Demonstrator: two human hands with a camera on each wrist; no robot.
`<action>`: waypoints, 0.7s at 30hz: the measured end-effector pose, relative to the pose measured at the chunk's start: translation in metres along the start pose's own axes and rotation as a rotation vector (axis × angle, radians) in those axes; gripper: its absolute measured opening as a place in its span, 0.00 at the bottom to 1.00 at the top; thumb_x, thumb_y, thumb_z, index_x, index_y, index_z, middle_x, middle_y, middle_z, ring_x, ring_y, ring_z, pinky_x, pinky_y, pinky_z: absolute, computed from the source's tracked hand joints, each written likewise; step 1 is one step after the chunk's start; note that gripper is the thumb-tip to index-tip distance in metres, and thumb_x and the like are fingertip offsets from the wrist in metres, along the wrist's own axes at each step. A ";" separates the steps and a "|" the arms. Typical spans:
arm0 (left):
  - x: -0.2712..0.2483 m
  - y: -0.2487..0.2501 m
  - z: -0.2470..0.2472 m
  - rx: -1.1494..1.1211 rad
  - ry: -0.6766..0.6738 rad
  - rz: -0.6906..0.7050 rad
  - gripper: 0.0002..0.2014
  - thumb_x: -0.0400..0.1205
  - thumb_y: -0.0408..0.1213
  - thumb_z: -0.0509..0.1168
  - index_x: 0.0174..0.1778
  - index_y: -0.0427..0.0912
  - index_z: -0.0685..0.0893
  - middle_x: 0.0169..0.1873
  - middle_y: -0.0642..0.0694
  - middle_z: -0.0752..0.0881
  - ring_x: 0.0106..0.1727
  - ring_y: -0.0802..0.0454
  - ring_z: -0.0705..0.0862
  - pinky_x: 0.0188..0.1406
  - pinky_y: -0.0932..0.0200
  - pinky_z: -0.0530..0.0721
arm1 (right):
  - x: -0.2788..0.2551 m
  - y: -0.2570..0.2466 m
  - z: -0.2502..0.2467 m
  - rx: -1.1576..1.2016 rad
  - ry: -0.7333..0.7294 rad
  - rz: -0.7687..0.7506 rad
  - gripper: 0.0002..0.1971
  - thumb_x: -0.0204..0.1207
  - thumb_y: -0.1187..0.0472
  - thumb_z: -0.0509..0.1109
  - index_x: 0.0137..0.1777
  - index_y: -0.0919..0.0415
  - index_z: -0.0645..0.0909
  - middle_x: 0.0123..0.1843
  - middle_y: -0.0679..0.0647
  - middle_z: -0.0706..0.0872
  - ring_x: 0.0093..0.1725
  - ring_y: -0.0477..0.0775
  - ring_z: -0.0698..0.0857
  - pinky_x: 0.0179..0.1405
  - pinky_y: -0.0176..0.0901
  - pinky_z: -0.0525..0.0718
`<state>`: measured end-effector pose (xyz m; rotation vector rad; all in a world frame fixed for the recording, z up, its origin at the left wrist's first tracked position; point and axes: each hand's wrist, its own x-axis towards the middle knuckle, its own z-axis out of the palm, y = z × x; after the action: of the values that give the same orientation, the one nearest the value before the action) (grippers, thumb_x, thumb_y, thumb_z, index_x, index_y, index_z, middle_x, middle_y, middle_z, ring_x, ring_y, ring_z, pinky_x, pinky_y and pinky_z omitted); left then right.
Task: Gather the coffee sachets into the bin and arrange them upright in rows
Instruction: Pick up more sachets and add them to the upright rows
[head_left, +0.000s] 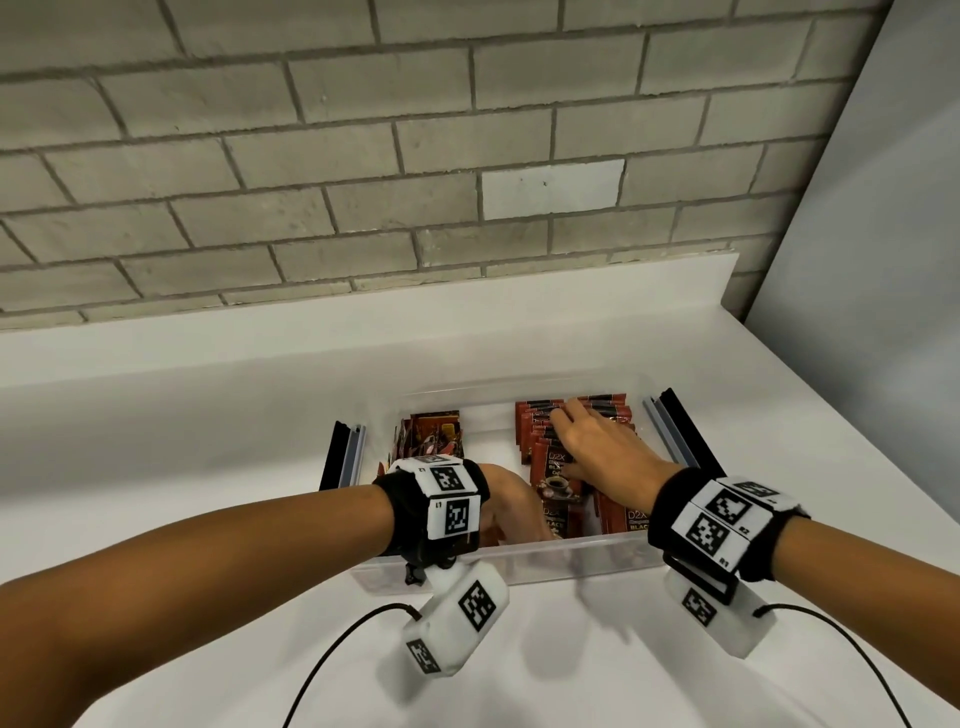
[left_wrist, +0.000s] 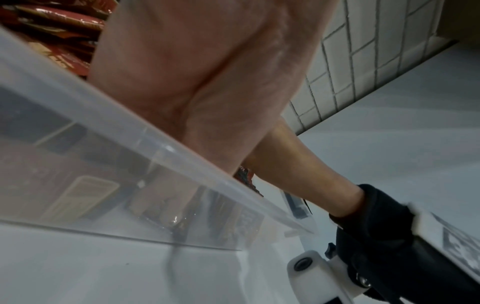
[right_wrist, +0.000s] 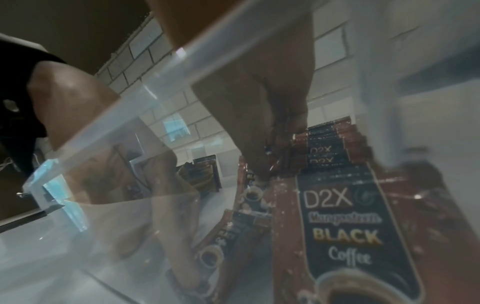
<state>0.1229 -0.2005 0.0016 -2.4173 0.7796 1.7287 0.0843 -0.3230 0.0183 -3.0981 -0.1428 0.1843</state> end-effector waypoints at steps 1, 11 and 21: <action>0.000 -0.002 0.000 -0.005 -0.010 0.007 0.14 0.85 0.30 0.61 0.68 0.39 0.77 0.65 0.43 0.77 0.59 0.49 0.74 0.62 0.59 0.77 | 0.000 0.000 0.001 0.031 -0.014 -0.008 0.28 0.77 0.67 0.72 0.73 0.65 0.64 0.70 0.62 0.70 0.61 0.61 0.80 0.45 0.41 0.74; -0.016 0.008 -0.001 -0.041 0.071 0.027 0.30 0.85 0.23 0.53 0.84 0.47 0.59 0.83 0.41 0.60 0.81 0.42 0.63 0.78 0.48 0.67 | -0.004 0.018 -0.009 0.306 0.007 0.012 0.19 0.73 0.58 0.77 0.57 0.59 0.71 0.53 0.51 0.75 0.50 0.51 0.76 0.42 0.36 0.72; -0.015 0.006 0.000 -0.207 0.176 0.023 0.31 0.84 0.24 0.55 0.84 0.45 0.58 0.81 0.39 0.60 0.77 0.41 0.68 0.73 0.48 0.75 | -0.014 0.048 -0.019 0.271 -0.081 0.075 0.05 0.76 0.66 0.73 0.41 0.58 0.81 0.34 0.41 0.76 0.34 0.36 0.75 0.32 0.26 0.68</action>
<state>0.1170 -0.2000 0.0164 -2.7377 0.6783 1.7002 0.0775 -0.3730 0.0369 -2.8286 -0.0027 0.3035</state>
